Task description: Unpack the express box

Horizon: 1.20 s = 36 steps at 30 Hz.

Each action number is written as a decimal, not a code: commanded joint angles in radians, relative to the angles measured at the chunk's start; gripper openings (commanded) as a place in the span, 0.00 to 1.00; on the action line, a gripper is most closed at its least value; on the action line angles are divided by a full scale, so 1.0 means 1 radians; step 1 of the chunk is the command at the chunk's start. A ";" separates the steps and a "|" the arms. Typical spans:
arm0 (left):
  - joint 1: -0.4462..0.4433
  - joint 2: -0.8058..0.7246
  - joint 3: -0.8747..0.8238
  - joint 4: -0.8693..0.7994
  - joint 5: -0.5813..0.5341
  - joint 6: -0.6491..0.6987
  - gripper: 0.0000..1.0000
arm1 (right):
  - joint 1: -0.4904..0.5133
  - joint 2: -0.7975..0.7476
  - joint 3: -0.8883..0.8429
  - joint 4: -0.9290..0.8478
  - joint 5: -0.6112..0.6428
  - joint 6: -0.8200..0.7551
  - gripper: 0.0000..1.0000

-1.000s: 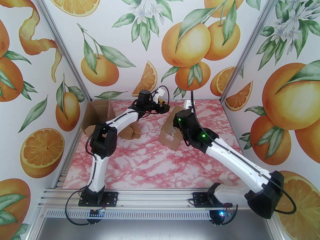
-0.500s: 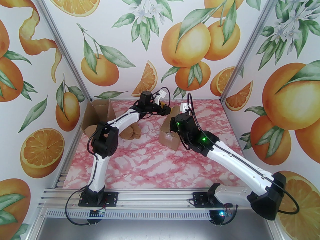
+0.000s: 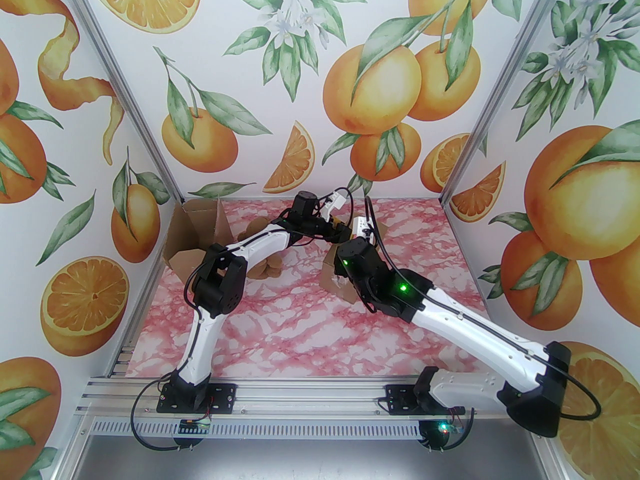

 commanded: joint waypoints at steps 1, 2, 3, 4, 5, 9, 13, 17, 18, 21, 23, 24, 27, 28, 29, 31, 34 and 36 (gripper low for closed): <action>0.001 0.017 -0.003 -0.055 -0.066 0.026 0.68 | 0.029 -0.057 0.034 -0.055 0.093 0.029 0.00; 0.001 0.018 -0.006 -0.057 -0.078 0.025 0.68 | 0.036 -0.065 0.033 -0.063 0.103 0.034 0.00; 0.001 0.018 -0.008 -0.057 -0.094 0.021 0.68 | 0.044 -0.072 0.031 -0.071 0.114 0.040 0.00; 0.001 0.019 -0.012 -0.056 -0.103 0.019 0.68 | 0.052 -0.079 0.030 -0.075 0.124 0.044 0.00; 0.001 0.020 -0.015 -0.056 -0.113 0.017 0.68 | 0.061 -0.084 0.031 -0.083 0.136 0.050 0.00; 0.000 0.020 -0.033 -0.054 -0.158 0.005 0.68 | 0.092 -0.098 0.039 -0.107 0.170 0.064 0.00; 0.001 0.024 -0.036 -0.062 -0.192 -0.009 0.68 | 0.122 -0.110 0.049 -0.118 0.192 0.074 0.00; 0.000 0.029 -0.033 -0.067 -0.215 -0.018 0.67 | 0.150 -0.121 0.061 -0.149 0.219 0.096 0.00; 0.001 0.031 -0.033 -0.068 -0.219 -0.018 0.67 | 0.159 -0.127 0.063 -0.162 0.233 0.105 0.00; 0.001 0.031 -0.030 -0.078 -0.233 -0.018 0.68 | 0.174 -0.145 0.068 -0.182 0.264 0.113 0.00; 0.001 0.031 -0.030 -0.083 -0.239 -0.018 0.68 | 0.180 -0.151 0.075 -0.197 0.274 0.117 0.00; 0.001 0.031 -0.032 -0.085 -0.239 -0.018 0.67 | 0.181 -0.152 0.076 -0.201 0.278 0.119 0.00; 0.001 0.026 -0.033 -0.084 -0.238 -0.026 0.68 | 0.183 -0.154 0.069 -0.220 0.291 0.130 0.00; 0.001 0.019 -0.034 -0.085 -0.236 -0.035 0.67 | 0.181 -0.162 0.036 -0.225 0.312 0.150 0.00; 0.001 0.010 -0.036 -0.084 -0.235 -0.038 0.68 | 0.179 -0.177 -0.001 -0.222 0.331 0.167 0.00; 0.000 -0.005 -0.037 -0.085 -0.226 -0.040 0.68 | 0.157 -0.198 -0.048 -0.244 0.349 0.199 0.00; 0.003 -0.035 -0.044 -0.087 -0.210 -0.042 0.68 | 0.035 -0.240 -0.121 -0.287 0.295 0.241 0.00; 0.006 -0.059 -0.056 -0.080 -0.195 -0.045 0.69 | -0.068 -0.264 -0.168 -0.287 0.258 0.230 0.00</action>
